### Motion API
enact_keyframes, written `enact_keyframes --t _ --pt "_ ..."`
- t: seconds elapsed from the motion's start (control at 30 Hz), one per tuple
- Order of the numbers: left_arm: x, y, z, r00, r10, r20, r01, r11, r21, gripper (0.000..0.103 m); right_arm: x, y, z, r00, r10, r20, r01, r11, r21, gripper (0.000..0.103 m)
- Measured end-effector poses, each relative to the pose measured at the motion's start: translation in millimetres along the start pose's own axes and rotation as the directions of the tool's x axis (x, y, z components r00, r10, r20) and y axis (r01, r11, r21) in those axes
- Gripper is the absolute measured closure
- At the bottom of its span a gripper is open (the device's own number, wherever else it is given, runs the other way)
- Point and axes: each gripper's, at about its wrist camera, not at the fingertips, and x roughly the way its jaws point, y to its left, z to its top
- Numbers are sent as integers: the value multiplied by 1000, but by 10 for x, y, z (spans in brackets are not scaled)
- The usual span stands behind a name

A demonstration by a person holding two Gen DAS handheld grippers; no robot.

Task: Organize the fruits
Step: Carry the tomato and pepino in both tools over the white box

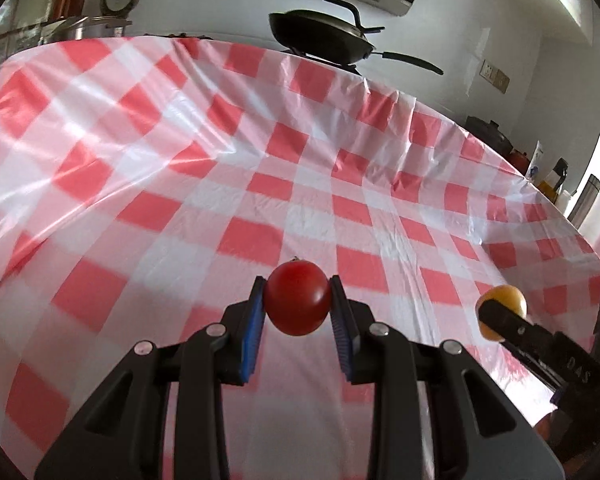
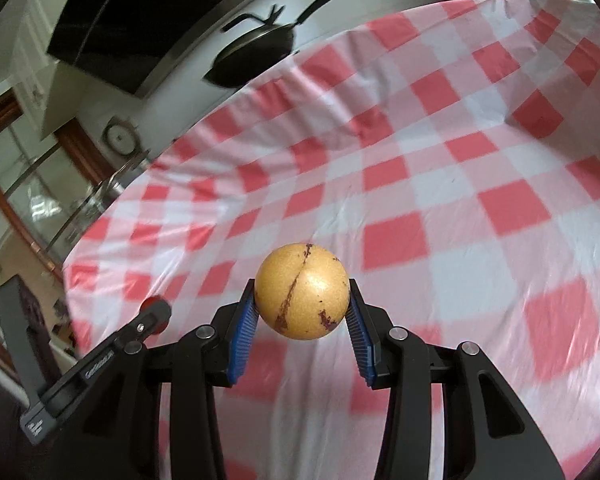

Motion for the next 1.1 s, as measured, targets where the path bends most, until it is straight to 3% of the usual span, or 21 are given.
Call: enact_keyframes --t 0.33,0.63,0.83,0.97,1.1 --pt "-484 326 -304 999 42 -6 -41 999 24 72 -75 608 -461 993 50 -103 -64 989 -136 60" --pt "-958 810 -606 995 100 -1 -100 995 10 72 -40 1225 -903 971 106 -213 -168 941 -294 60" --pt "-1330 1256 -872 989 145 -3 -145 989 -33 72 -118 1733 -1268 944 170 -284 -287 847 -448 60" --pt "-1578 1446 -1008 977 212 22 -211 977 -25 72 -165 2092 -1564 917 198 -346 -367 759 -538 60" --pt "-1847 1717 -1164 961 274 29 -273 961 -38 72 -226 2441 -1937 883 211 -419 -448 645 -619 60"
